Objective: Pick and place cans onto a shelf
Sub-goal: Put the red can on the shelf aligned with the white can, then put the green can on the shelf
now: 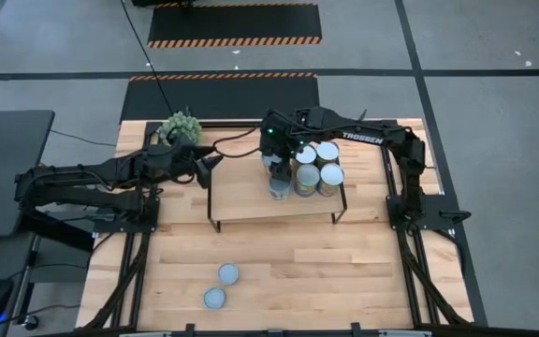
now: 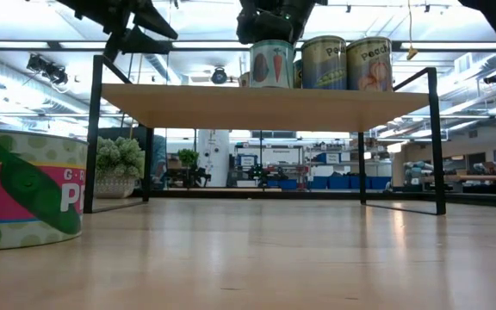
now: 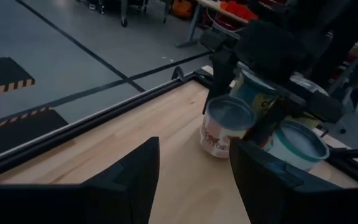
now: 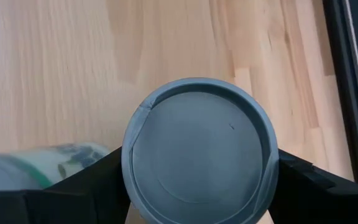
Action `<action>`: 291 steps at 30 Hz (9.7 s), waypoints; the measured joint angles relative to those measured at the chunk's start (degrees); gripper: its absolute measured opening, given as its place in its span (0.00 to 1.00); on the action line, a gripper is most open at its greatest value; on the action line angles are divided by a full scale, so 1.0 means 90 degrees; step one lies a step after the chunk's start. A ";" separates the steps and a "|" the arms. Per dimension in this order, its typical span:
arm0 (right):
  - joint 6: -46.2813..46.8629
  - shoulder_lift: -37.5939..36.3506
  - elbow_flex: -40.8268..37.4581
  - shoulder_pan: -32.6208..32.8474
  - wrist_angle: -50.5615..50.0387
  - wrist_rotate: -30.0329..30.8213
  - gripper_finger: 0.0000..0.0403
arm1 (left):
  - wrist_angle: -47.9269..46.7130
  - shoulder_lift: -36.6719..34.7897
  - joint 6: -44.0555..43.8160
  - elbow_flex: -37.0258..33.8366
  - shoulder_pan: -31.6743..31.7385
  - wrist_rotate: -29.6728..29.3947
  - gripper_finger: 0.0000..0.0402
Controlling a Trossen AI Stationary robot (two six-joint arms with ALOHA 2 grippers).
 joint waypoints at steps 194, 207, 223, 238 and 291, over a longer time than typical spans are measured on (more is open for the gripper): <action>0.5341 0.0607 0.0257 0.5897 0.1663 0.3287 0.86 | -0.3807 0.5934 -0.2446 0.2936 -0.4854 0.2026 0.89; 0.5213 0.0607 0.0262 0.5897 0.1663 0.3285 0.86 | -0.3176 0.6236 -0.2294 0.2938 -0.4619 0.1681 0.89; 0.5048 0.0607 0.0262 0.5897 0.1643 0.3237 0.86 | -0.3053 0.6494 -0.2301 0.2973 -0.4666 0.1703 0.71; 0.5382 0.0325 0.0262 0.6033 0.0708 0.2702 0.86 | -0.5328 0.6460 0.0619 0.5575 -0.4383 0.2155 0.71; 0.6109 -0.0556 0.0262 0.6025 -0.0318 0.3962 0.86 | -0.6022 0.5593 0.7172 0.5756 -0.0411 0.2332 0.83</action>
